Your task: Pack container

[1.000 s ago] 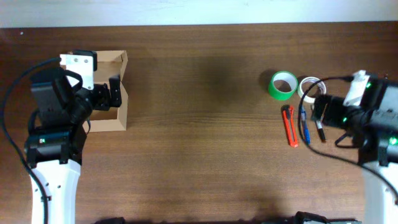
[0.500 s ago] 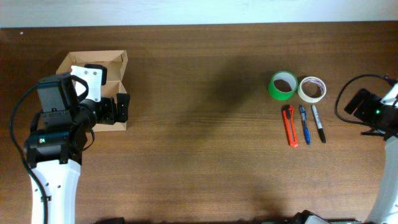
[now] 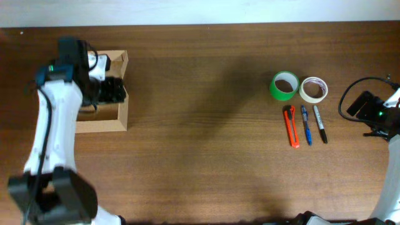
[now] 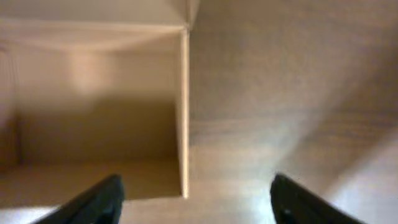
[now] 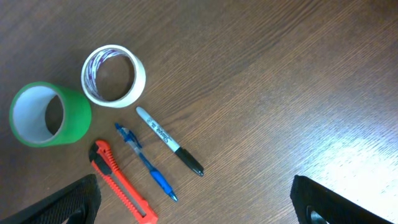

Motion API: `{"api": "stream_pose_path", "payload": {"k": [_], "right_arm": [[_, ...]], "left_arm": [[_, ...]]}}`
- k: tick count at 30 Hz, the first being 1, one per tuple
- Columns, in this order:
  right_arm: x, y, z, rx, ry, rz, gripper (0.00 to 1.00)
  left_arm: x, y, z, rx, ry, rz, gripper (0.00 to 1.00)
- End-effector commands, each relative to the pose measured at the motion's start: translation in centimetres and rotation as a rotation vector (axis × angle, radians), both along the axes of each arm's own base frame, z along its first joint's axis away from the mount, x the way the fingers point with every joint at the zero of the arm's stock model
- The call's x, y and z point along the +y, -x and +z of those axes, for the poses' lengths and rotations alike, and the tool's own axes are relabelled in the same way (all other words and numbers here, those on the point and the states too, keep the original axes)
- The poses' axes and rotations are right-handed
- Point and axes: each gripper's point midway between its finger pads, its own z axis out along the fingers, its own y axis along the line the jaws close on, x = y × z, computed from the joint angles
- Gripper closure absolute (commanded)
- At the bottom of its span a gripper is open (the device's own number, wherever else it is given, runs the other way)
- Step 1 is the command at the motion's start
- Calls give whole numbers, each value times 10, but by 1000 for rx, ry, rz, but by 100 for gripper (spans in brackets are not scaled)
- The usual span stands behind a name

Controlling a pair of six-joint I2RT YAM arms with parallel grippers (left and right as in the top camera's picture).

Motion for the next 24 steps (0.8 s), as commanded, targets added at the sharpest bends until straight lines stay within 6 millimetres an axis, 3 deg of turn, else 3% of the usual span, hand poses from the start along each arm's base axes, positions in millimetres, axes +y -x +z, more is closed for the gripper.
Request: {"api": "stream_pose_path", "payload": {"k": [1, 5, 9, 12, 18, 24], "right_arm": [[-3, -3, 5, -14, 1, -13, 1], [-3, -3, 5, -15, 1, -13, 1], [-3, -3, 4, -13, 0, -13, 1], [-4, -3, 5, -14, 1, -13, 1], [-5, -3, 5, -13, 9, -17, 1], [-6, -4, 6, -17, 11, -17, 1]], "left_arm": [[14, -39, 16, -11, -60, -21, 31], [18, -53, 9, 39, -70, -44, 35], [13, -49, -26, 155, -57, -69, 35], [9, -48, -39, 194, -66, -84, 35], [-12, -48, -49, 222, -70, -133, 35], [-17, -51, -60, 242, -107, -126, 36]]}}
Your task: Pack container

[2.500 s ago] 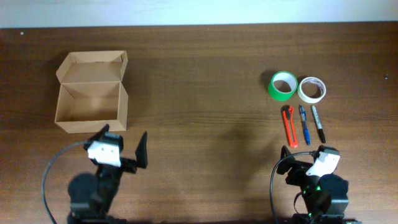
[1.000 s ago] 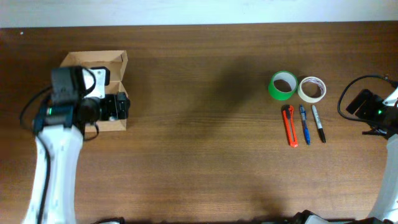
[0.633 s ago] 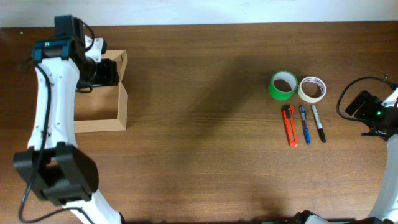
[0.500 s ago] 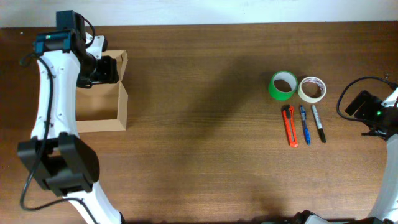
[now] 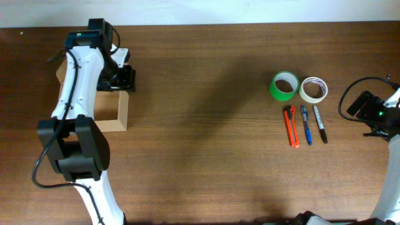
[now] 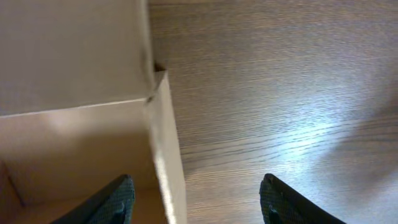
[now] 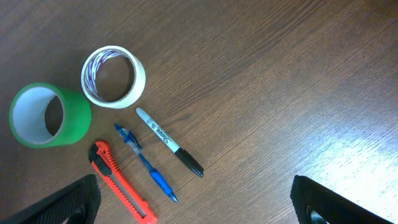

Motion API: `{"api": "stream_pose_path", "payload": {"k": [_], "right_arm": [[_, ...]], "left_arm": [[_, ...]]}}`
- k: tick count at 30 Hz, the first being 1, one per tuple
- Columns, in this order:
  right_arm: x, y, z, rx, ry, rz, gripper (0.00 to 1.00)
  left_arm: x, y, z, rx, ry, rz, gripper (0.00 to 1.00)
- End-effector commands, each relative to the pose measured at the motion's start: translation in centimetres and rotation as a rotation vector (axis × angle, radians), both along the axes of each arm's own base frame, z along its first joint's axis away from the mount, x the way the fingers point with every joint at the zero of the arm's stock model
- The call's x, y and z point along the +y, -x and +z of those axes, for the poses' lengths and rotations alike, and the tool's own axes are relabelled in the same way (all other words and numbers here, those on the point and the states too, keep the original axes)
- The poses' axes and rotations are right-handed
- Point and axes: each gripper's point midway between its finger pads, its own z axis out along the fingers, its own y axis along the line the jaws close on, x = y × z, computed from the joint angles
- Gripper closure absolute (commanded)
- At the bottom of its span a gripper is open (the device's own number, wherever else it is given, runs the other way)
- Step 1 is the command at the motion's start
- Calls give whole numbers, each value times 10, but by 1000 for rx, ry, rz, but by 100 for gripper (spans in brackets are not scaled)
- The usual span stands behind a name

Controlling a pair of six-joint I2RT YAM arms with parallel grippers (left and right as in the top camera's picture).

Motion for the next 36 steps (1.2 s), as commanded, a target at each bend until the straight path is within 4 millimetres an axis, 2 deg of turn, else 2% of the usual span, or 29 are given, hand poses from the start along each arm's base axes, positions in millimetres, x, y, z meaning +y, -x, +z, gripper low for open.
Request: {"api": "stream_pose_path", "payload": {"k": [1, 4, 11, 18, 20, 24, 26, 28, 29, 33, 36], "right_arm": [[-5, -4, 6, -17, 10, -17, 1], [-5, -4, 6, -17, 11, -17, 1], [-5, -4, 6, -17, 11, -17, 1], [-6, -4, 6, -14, 14, -20, 1], [-8, -2, 5, -6, 25, -28, 1], [-9, -1, 5, 0, 30, -32, 1], [-9, -1, 5, 0, 30, -32, 1], [-9, -1, 5, 0, 30, -32, 1], [-9, -1, 5, 0, 30, -32, 1], [-9, -1, 5, 0, 30, -32, 1], [-9, -1, 5, 0, 30, -32, 1]], "left_arm": [[3, -2, -13, 27, -28, 12, 36], [5, -2, -23, 53, -35, 23, 40], [12, -3, -27, 56, -71, 27, 41], [12, -1, -45, 101, -71, 30, 56], [12, 0, -53, 122, -70, 30, 57], [12, 2, -65, 151, -70, 32, 67], [12, 0, -65, 143, -70, 32, 74], [12, -2, -66, 134, -70, 32, 92], [12, -2, -66, 134, -70, 32, 98], [12, -2, -63, 133, -71, 31, 98], [11, -8, -50, 112, -71, 29, 98]]}}
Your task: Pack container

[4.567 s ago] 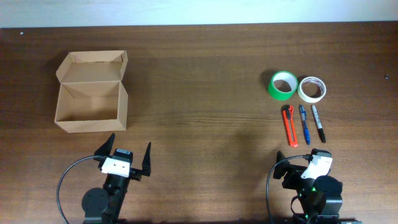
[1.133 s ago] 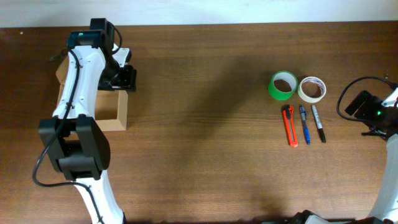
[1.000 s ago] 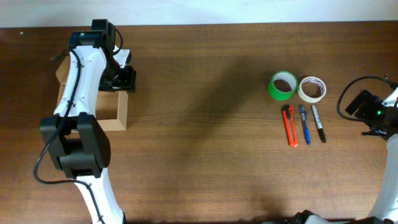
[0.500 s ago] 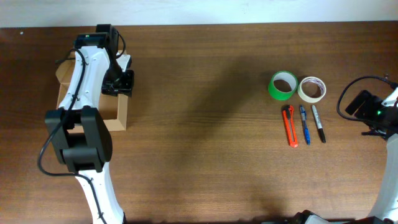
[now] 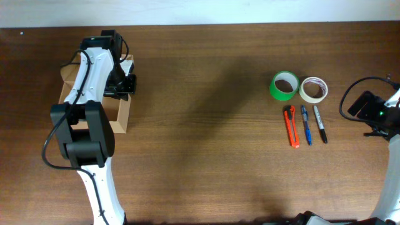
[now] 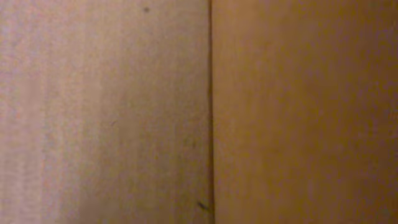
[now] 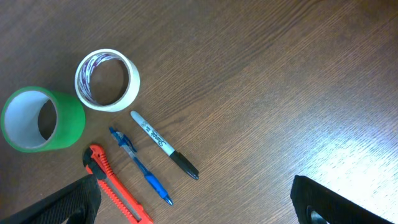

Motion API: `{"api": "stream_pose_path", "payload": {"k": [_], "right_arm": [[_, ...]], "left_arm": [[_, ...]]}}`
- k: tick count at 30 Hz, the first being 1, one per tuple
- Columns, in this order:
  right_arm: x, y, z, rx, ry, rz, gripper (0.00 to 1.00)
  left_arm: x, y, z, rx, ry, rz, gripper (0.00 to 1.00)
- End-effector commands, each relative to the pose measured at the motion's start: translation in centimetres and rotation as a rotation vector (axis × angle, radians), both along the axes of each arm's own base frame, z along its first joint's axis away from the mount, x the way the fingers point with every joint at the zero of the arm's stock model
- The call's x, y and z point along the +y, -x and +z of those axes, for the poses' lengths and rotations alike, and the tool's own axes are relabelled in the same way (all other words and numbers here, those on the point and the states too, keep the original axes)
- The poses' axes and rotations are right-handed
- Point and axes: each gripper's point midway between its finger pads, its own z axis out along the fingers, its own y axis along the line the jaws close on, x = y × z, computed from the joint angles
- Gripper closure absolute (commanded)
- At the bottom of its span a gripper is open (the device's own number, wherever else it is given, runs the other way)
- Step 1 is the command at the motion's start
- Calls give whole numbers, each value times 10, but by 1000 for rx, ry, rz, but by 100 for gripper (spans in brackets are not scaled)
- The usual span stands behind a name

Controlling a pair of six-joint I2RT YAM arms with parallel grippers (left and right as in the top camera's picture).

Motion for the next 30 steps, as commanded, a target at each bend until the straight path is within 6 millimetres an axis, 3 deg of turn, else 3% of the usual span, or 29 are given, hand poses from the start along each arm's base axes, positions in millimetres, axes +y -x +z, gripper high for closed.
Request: {"api": "stream_pose_path", "payload": {"k": [1, 4, 6, 9, 13, 17, 23, 30], "right_arm": [[-5, -1, 5, -6, 11, -20, 1], [-5, -1, 5, -6, 11, -20, 1], [-5, -1, 4, -3, 9, -21, 1], [-4, 0, 4, 1, 7, -21, 1], [-3, 2, 3, 7, 3, -21, 1], [-3, 2, 2, 11, 1, -21, 1], [-3, 2, 2, 11, 1, -21, 1], [-1, 4, 1, 21, -6, -21, 1]], "left_arm": [[-1, -11, 19, -39, -1, 0, 98], [-9, -22, 44, -89, 0, -12, 98], [-25, -33, 72, -153, 2, -30, 98], [-63, -44, 110, -250, 14, -95, 99], [-116, -43, 140, -329, 34, -147, 99], [-162, -34, 149, -370, 21, -135, 98], [-251, -4, 151, -395, 76, -249, 98], [-322, 39, 147, -378, 131, -371, 99]]}}
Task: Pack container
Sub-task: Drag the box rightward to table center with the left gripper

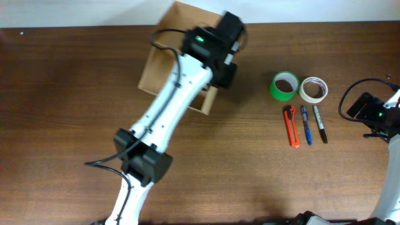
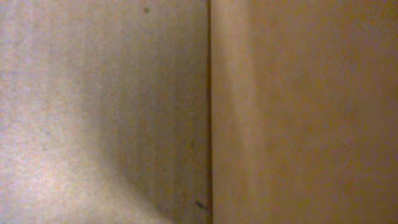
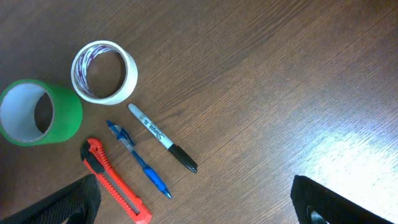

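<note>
The open cardboard box [image 1: 160,70] sits tilted at the table's back middle. My left gripper [image 1: 224,74] is at its right wall and shut on it; in the left wrist view only cardboard [image 2: 112,93] shows and the fingers are hidden. To the right lie a green tape roll [image 1: 284,85], a white tape roll [image 1: 314,89], a red utility knife [image 1: 291,126], a blue pen [image 1: 305,124] and a black marker [image 1: 320,124]. My right gripper [image 3: 199,199] hangs open above the table, to the right of the marker [image 3: 163,146].
The left arm [image 1: 169,106] stretches diagonally from the front left across the table to the box. A pale wall edge runs along the table's back. The right arm [image 1: 375,112] stands at the table's right edge.
The box has gone from the table's far left to the back middle, tilted, with my left gripper still on its wall. The right wrist view has shifted slightly.
My left gripper first hung open over the box at the far left. It then stood at the box's right wall, later pressed close on the cardboard. Now the box is near the tapes and pens. The right arm has barely moved.
</note>
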Motion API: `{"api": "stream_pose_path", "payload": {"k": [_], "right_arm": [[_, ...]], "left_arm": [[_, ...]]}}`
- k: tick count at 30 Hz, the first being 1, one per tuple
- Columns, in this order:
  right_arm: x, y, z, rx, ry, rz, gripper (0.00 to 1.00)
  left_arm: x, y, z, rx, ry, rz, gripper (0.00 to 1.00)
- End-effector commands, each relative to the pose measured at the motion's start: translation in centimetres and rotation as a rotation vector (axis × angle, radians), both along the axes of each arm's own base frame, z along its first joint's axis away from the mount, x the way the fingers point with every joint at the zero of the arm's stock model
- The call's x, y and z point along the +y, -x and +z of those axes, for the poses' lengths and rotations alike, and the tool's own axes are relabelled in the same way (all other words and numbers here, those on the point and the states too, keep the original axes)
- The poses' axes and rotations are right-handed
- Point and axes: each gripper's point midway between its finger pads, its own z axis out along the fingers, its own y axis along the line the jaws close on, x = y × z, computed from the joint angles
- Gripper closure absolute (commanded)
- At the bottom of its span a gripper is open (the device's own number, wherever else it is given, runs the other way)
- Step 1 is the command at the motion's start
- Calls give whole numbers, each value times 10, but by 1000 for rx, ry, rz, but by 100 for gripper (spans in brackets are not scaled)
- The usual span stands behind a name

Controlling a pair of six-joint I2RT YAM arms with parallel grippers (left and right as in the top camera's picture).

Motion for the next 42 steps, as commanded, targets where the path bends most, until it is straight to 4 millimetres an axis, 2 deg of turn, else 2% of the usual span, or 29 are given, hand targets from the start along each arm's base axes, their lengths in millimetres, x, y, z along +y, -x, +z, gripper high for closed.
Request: {"api": "stream_pose_path", "payload": {"k": [1, 3, 7, 11, 19, 26, 37, 42], "right_arm": [[-4, 0, 4, 1, 7, -20, 1], [-4, 1, 3, 3, 5, -20, 1], [-3, 2, 3, 8, 2, -20, 1], [-3, 2, 2, 10, 0, -20, 1], [-1, 4, 1, 19, -6, -20, 1], [-1, 4, 1, 17, -9, -18, 1], [-1, 4, 1, 17, -9, -18, 1], [-1, 4, 1, 17, -9, -18, 1]], "left_arm": [[-33, 18, -4, 10, 23, -30, 98], [-48, 28, -13, 35, 29, -65, 99], [-60, 35, -30, 69, 16, -88, 98], [-70, 28, -45, 76, 35, -76, 99], [-80, 20, -94, 119, 0, -106, 98], [-97, 7, -92, 58, 51, -132, 98], [-102, 1, -91, 15, 49, -219, 98], [-102, 1, -99, 23, 36, -232, 98]]}}
